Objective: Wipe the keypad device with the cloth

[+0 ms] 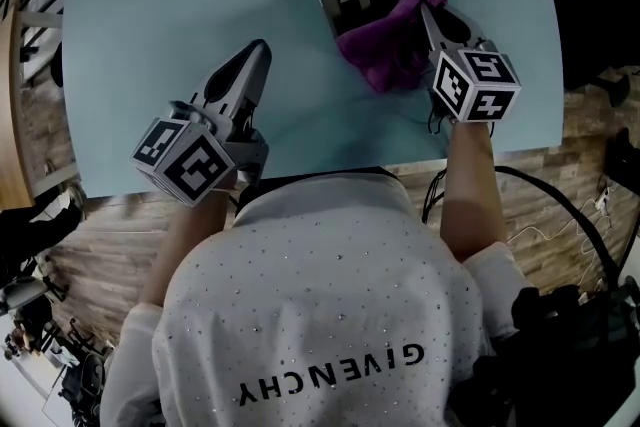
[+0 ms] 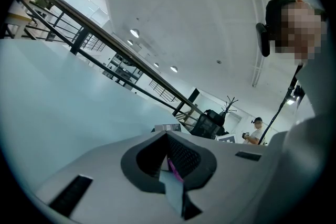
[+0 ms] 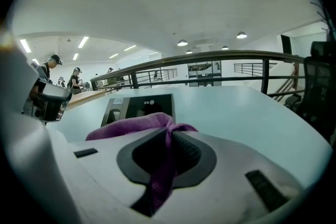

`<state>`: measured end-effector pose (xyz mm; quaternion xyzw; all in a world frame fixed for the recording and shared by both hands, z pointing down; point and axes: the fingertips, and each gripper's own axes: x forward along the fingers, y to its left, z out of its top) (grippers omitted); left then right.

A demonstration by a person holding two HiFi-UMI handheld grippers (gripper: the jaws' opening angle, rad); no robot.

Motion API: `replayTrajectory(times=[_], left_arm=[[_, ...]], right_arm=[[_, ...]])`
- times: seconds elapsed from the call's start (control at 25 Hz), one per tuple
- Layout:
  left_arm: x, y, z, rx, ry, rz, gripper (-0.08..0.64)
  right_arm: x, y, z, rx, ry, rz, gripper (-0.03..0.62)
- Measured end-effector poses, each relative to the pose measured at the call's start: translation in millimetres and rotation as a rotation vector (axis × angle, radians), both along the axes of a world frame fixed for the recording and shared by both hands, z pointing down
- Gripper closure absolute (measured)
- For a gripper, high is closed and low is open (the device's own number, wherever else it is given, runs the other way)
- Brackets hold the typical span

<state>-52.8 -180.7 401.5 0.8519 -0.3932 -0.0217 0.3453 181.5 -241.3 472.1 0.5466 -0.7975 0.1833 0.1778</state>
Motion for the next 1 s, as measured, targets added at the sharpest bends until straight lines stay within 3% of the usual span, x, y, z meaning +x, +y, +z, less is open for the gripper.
replayTrajectory(times=[0.28,0.36,0.64,1.0], left_arm=[[3,0,0,-0.003,-0.009,0.002,0.56],[4,0,0,-0.001,-0.013,0.002,0.56],[5,6,-7,0.012,-0.036,-0.012,0.56],[-13,18,-11,0.015,-0.044,-0.086,0.56]], right_arm=[[8,0,6,-0.033,-0.168,0.06,0.561],[2,2,-1,-0.02,-0.196,0.036,0.563],[-76,26,-40,0.089,-0.236,-0.293,0.565],[-143,66,-20,0.041,-0.099,-0.563,0.563]])
